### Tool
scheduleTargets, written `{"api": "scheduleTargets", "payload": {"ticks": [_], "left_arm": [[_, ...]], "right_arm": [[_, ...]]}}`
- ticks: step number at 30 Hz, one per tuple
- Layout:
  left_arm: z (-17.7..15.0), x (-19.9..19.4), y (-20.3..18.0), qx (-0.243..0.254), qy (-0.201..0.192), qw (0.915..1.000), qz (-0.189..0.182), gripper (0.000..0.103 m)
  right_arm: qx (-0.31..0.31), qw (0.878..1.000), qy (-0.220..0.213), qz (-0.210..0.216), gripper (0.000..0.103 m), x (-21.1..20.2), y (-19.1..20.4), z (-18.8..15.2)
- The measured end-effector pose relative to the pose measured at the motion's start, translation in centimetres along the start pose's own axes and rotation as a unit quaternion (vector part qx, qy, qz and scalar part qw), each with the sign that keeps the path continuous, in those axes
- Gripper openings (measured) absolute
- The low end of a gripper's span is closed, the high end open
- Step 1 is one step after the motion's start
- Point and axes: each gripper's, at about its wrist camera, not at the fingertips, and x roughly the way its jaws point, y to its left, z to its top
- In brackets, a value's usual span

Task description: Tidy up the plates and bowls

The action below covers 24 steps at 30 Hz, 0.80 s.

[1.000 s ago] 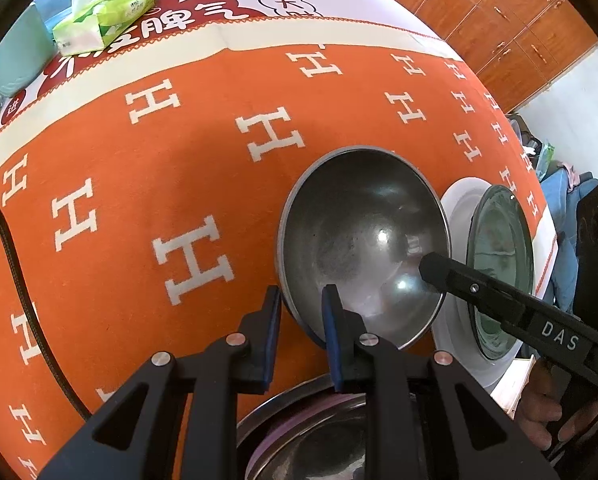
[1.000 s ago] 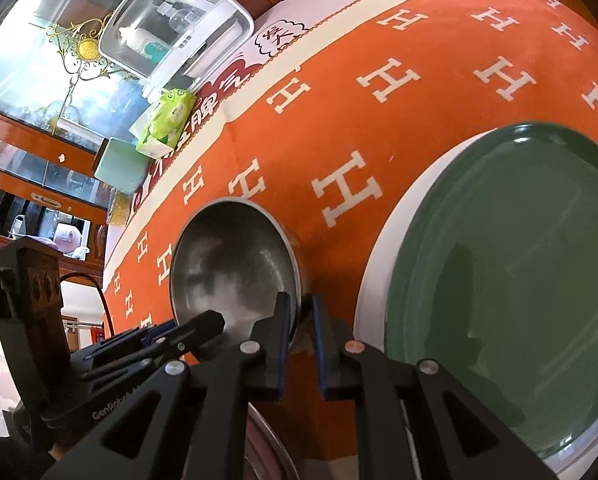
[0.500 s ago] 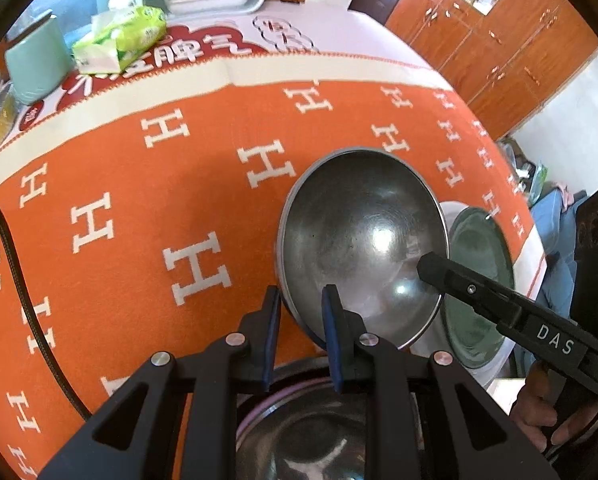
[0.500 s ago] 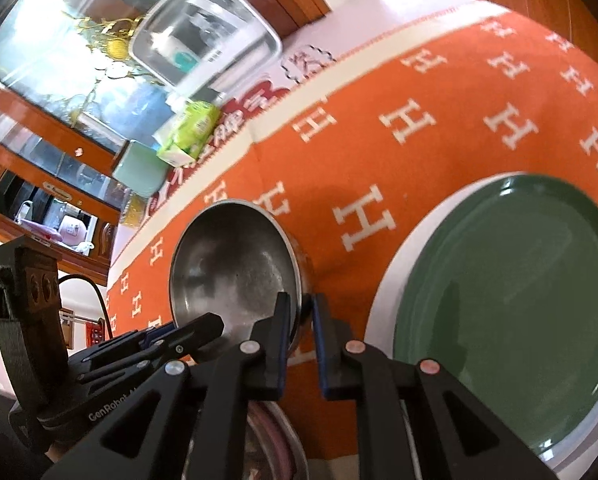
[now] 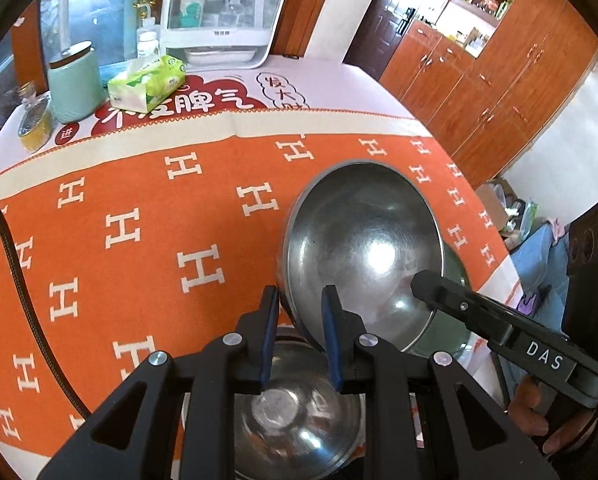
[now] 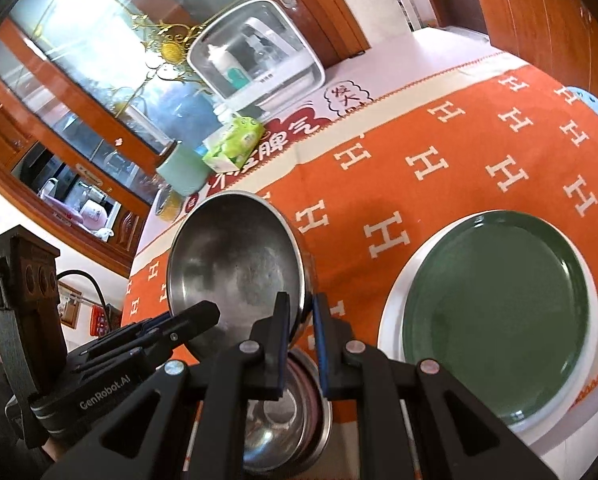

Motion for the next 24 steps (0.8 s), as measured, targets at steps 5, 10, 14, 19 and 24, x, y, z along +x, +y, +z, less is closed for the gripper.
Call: {"api": "scheduleTargets", "payload": {"ticks": [5, 10, 14, 19, 24], "left_arm": [[-1.5, -2.1, -0.9, -0.011, -0.018, 0.9998, -0.002, 0.019], [-3.3, -3.2, -1.1, -0.039, -0.016, 0.9991, -0.005, 0.019], [-4.7, -4.1, -1.3, -0.053, -0.021, 0.9984, -0.001, 0.020], [-6.3, -5.0, -1.2, -0.069, -0.021, 0.9974, 0.008, 0.021], [-7.6, -5.3, -0.7, -0.090, -0.016, 0.9956, 0.020, 0.022]], "right_arm": [[-0.018, 1.000, -0.001, 0.004, 0.012, -1.7, 0.6, -0.7], [-0.032, 0.999, 0.018, 0.009, 0.012, -2.8, 1.0, -1.7], [-0.044, 0.999, 0.026, 0.017, 0.012, -3.5, 1.3, -2.4], [-0.055, 0.997, 0.045, 0.028, 0.013, -3.5, 1.5, -3.2], [-0.063, 0.995, 0.064, 0.039, 0.014, -2.9, 1.8, -3.9]]}}
